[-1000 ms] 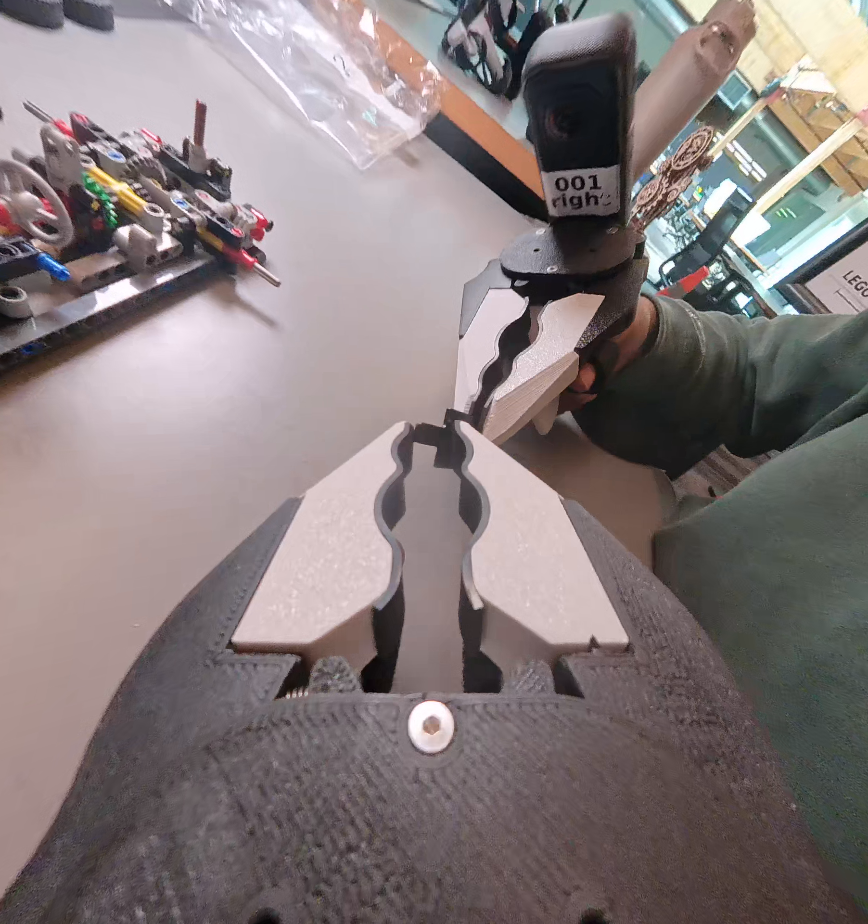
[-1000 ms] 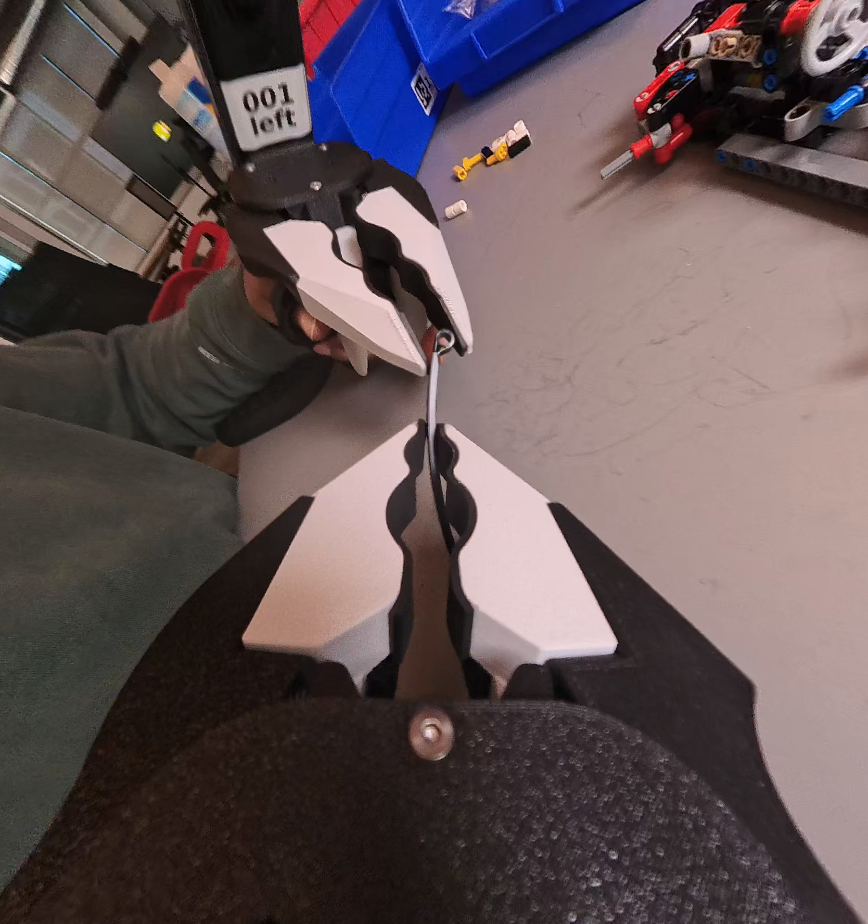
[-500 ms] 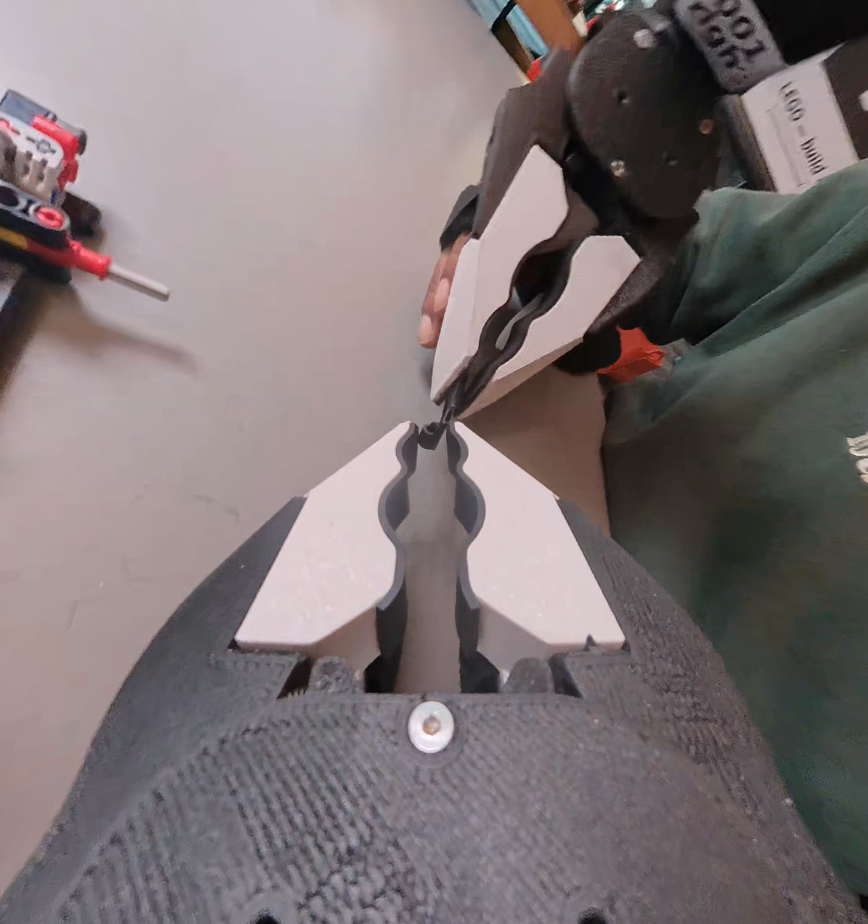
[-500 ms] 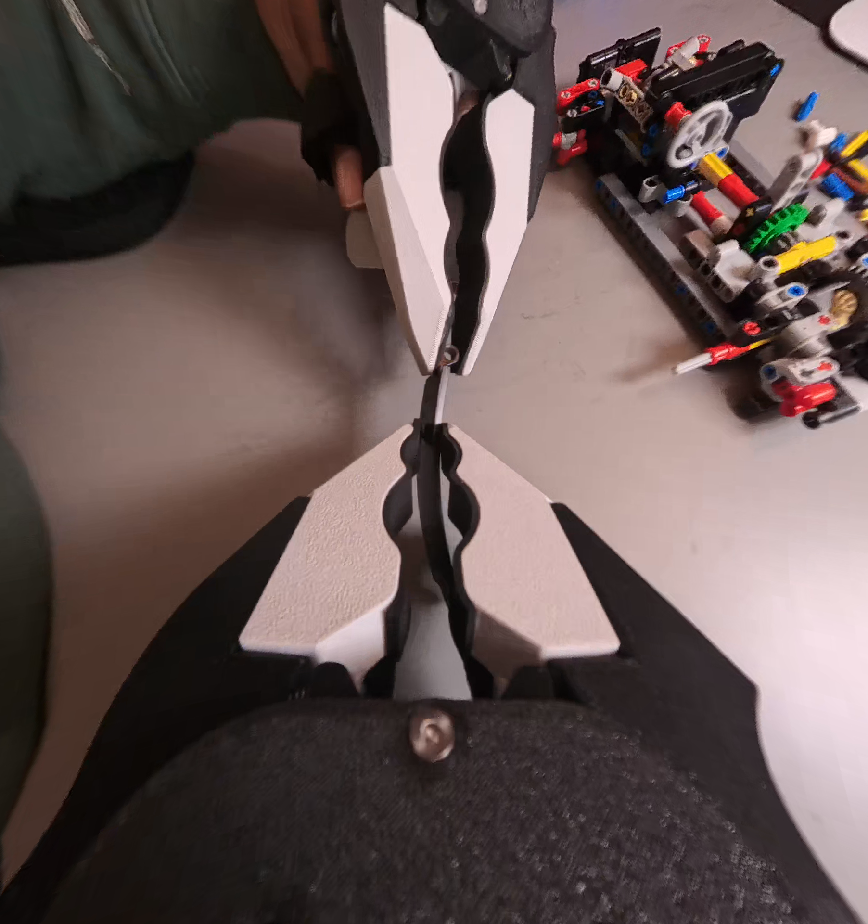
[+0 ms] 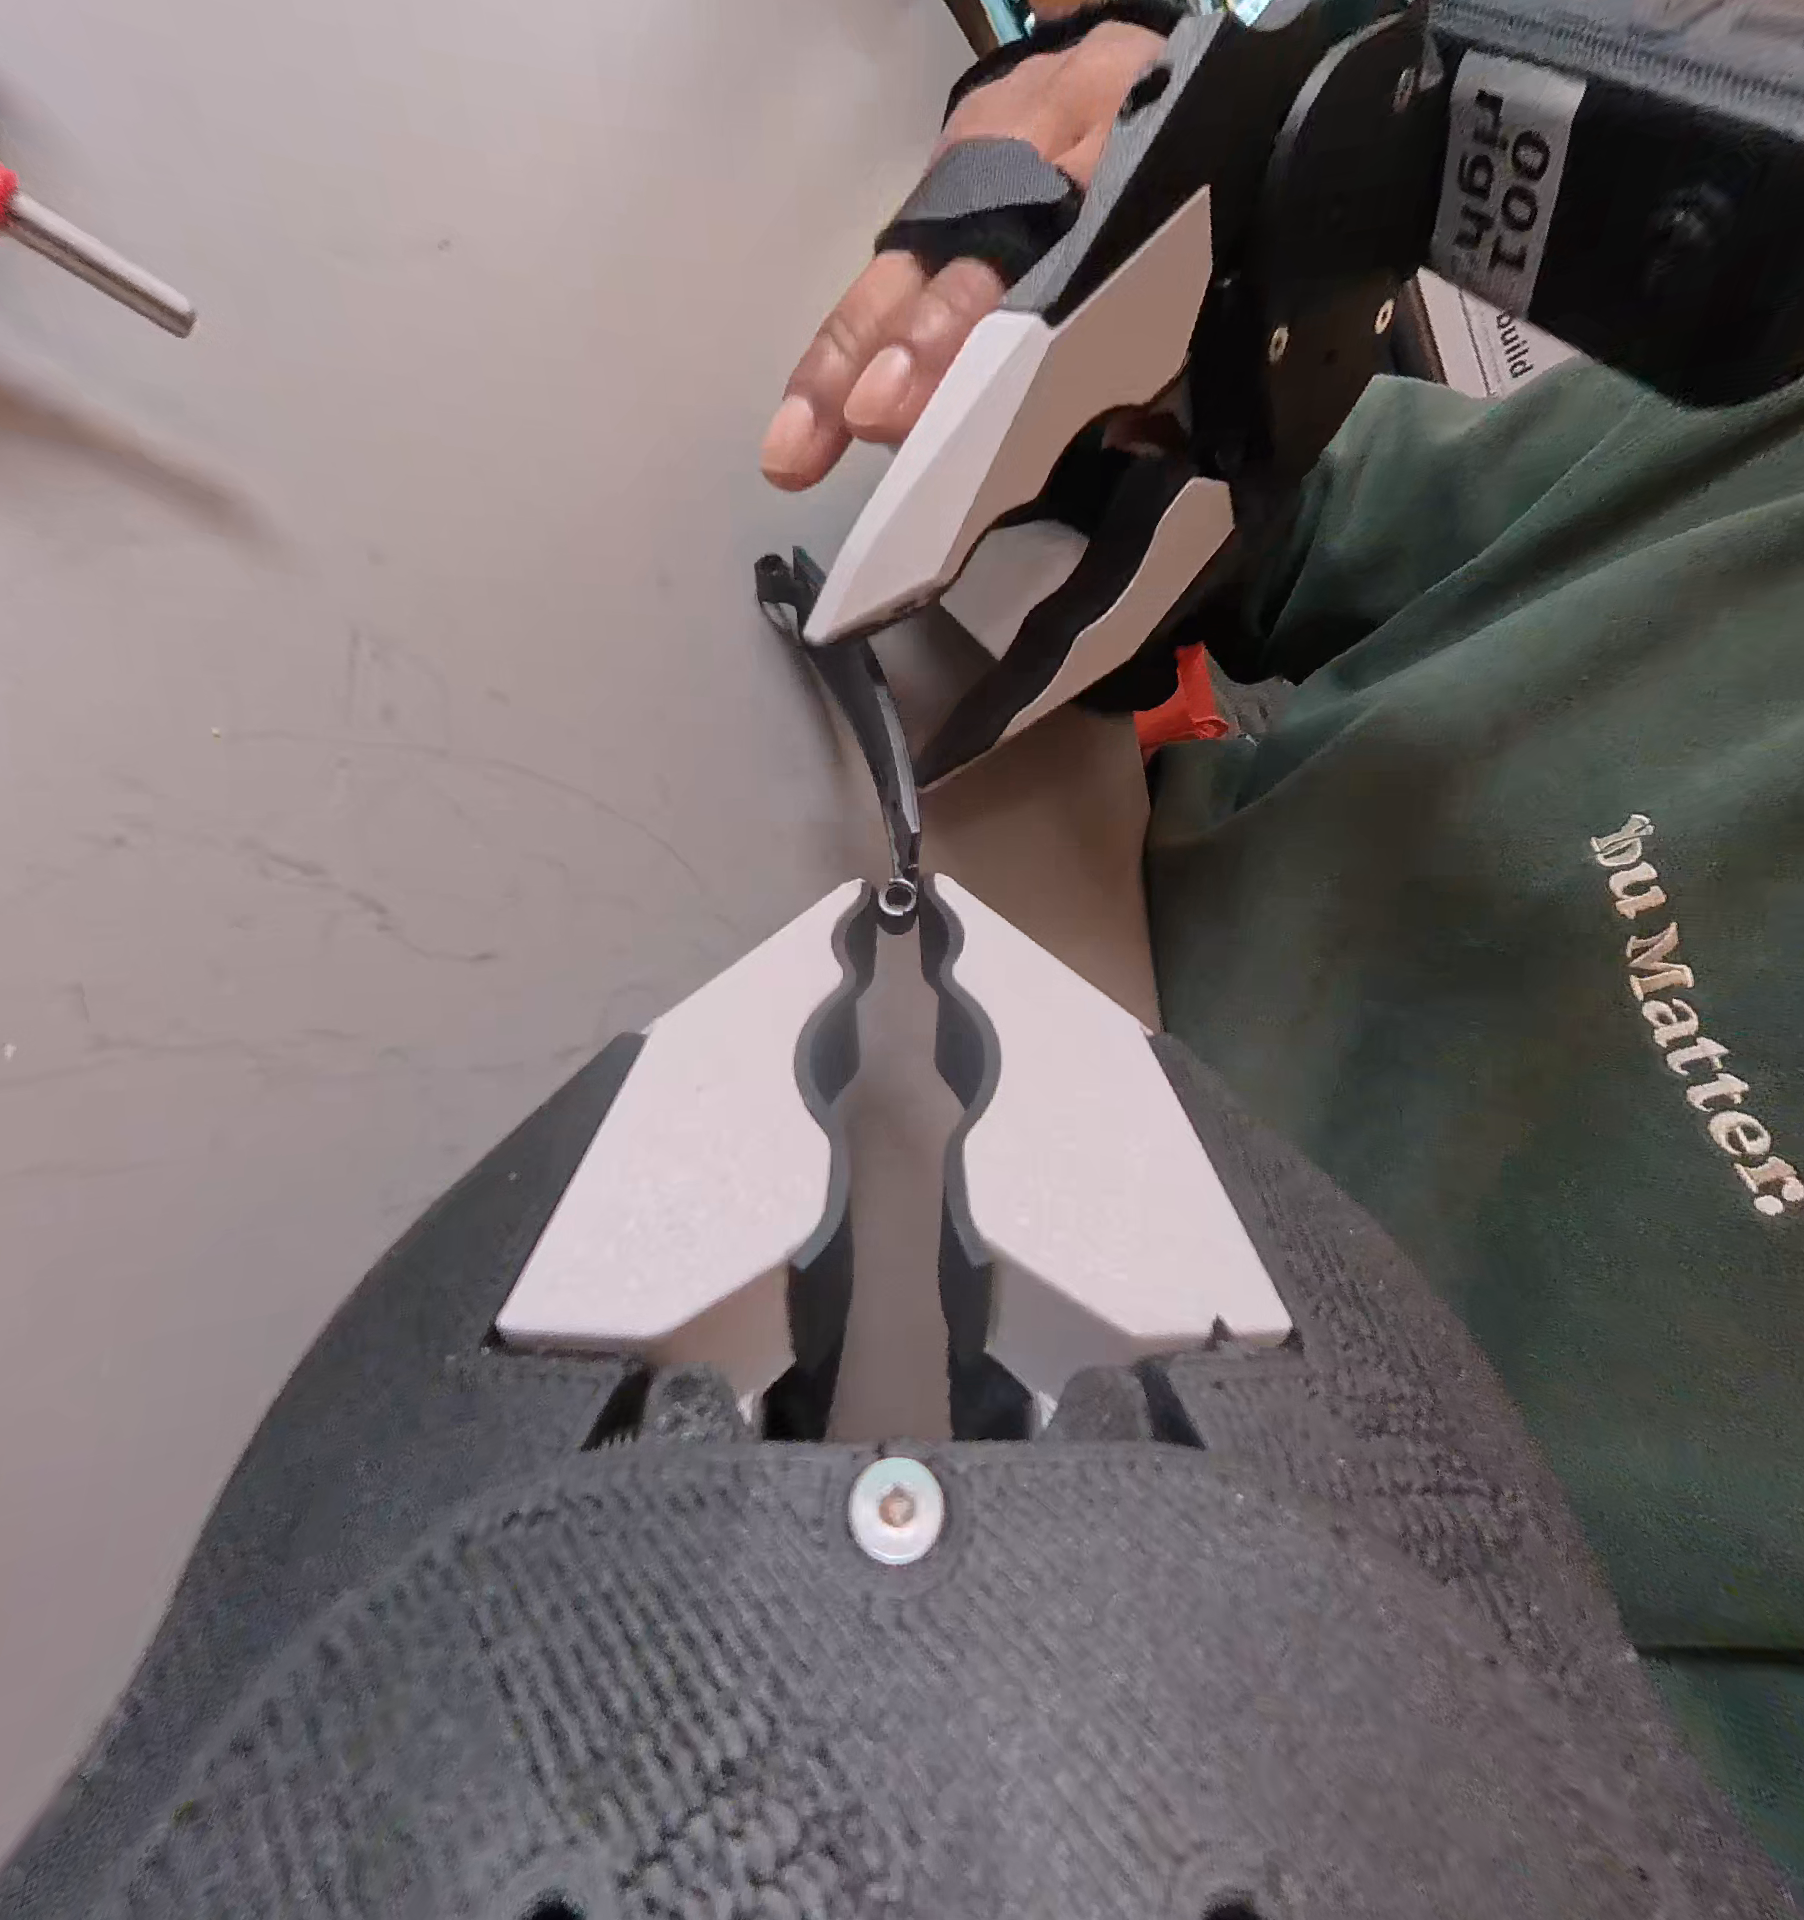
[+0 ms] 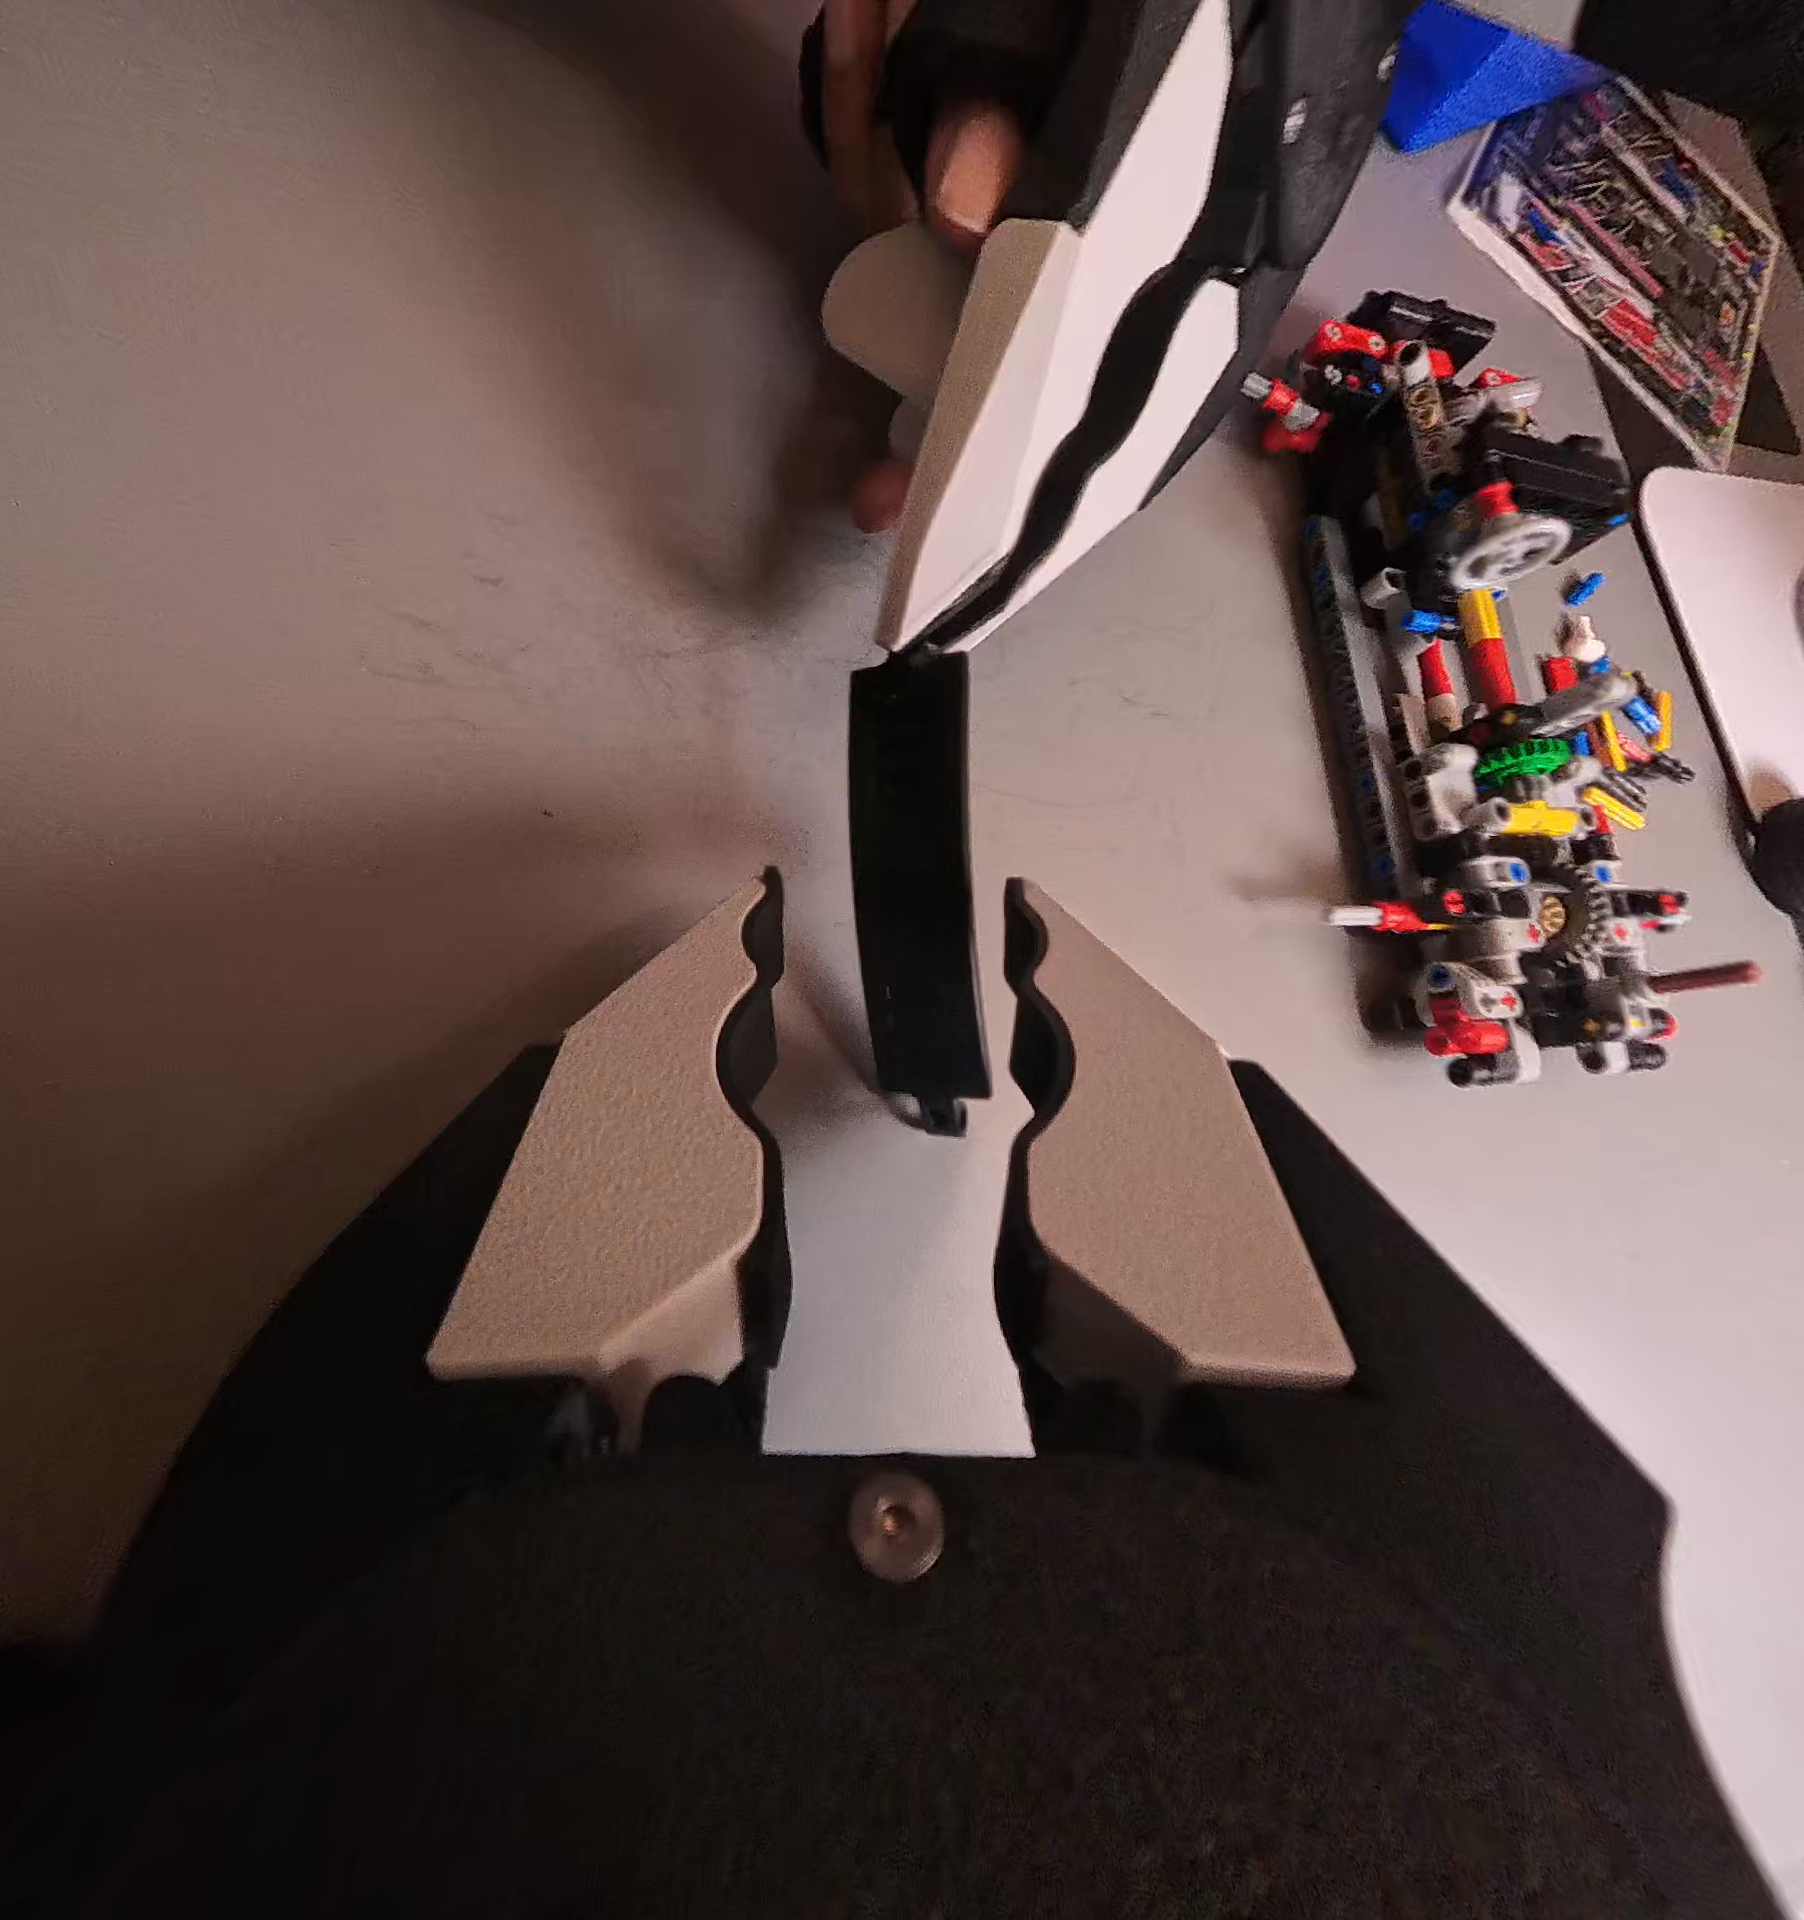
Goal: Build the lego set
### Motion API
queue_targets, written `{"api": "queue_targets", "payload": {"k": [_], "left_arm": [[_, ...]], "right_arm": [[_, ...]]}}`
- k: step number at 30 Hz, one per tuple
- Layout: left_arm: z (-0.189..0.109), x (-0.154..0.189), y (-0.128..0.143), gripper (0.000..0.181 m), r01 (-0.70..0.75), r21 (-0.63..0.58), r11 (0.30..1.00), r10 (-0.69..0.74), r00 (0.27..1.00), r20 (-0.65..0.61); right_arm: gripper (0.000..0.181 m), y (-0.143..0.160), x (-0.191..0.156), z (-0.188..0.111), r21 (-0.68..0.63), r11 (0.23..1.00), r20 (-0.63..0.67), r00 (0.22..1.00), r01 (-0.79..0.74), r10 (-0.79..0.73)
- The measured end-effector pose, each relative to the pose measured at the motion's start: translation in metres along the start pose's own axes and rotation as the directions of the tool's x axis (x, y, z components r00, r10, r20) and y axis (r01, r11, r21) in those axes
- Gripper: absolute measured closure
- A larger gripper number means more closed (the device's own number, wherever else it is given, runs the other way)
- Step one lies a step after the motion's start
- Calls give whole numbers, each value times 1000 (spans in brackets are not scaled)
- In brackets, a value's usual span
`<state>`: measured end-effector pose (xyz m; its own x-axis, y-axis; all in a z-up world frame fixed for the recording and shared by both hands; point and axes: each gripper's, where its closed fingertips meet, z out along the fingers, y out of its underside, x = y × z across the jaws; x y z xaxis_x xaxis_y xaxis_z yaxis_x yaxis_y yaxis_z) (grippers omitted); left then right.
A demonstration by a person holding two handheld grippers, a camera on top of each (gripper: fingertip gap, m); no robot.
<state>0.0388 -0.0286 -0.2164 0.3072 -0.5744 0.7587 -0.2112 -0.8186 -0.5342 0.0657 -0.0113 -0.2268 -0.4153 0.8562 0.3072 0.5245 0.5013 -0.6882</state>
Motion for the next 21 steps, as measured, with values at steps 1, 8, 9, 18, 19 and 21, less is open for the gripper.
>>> {"api": "queue_targets", "payload": {"k": [1, 8, 9, 18, 19, 21], "left_arm": [[0, -1, 0, 176, 6, 3, 1000, -6, 1000, -2], [-17, -19, -17, 158, -26, 116, 993, 5, 984, 176], [-23, -22, -20, 150, -63, 131, 989, 30, 970, 242], [-11, -36, -6, 159, -355, -25, 935, 296, 736, 609], [-8, -37, -5, 160, -360, -43, 932, 308, 727, 614], [-5, -38, -6, 162, -383, -70, 921, 338, 698, 631]], "right_arm": [[145, 1, -2, 4, -15, 1000, 5, 1000, 5, -5], [160, 14, 12, 15, -128, 951, -11, 959, -282, 283], [160, 14, 12, 14, -131, 912, 17, 919, -388, 394], [140, 15, 4, 12, -211, 763, 45, 774, -611, 632], [140, 15, 3, 10, -218, 772, 51, 782, -598, 621], [138, 23, 3, 4, -238, 796, 34, 814, -557, 579]]}}
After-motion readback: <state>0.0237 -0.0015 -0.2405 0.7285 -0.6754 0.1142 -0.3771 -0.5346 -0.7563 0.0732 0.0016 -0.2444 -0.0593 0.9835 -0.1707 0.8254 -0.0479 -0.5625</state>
